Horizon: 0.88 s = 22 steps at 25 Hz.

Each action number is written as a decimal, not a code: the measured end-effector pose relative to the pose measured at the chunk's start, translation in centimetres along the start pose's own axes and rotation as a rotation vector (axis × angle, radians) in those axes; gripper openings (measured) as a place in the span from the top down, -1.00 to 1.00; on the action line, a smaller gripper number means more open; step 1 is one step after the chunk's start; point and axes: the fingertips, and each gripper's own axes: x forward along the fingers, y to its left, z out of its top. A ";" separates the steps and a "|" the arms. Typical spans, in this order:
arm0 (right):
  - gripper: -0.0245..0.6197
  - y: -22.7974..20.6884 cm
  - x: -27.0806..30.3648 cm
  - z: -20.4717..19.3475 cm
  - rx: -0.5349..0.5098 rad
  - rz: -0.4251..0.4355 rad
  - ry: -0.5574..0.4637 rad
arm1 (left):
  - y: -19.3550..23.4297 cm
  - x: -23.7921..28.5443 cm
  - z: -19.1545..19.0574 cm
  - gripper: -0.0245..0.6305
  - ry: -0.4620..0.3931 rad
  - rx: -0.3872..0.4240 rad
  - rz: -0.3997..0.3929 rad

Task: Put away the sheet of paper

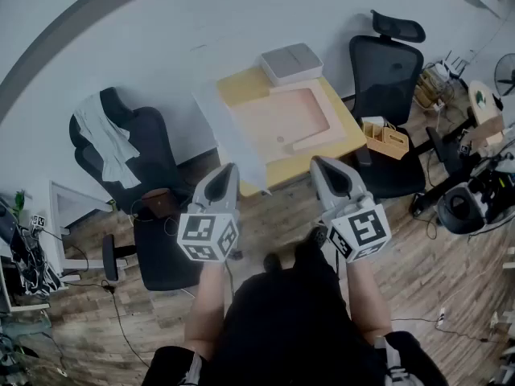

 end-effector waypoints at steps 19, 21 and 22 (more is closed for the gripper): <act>0.92 -2.3 0.4 0.5 0.079 0.007 -0.052 | -0.5 1.8 -0.2 0.90 0.011 0.001 0.009; 0.92 -3.0 0.7 0.3 0.091 0.002 -0.049 | -0.5 2.4 -0.2 0.90 0.016 0.001 0.015; 0.92 -3.5 0.9 0.2 0.096 0.001 -0.048 | -0.5 2.7 -0.2 0.90 0.018 0.001 0.018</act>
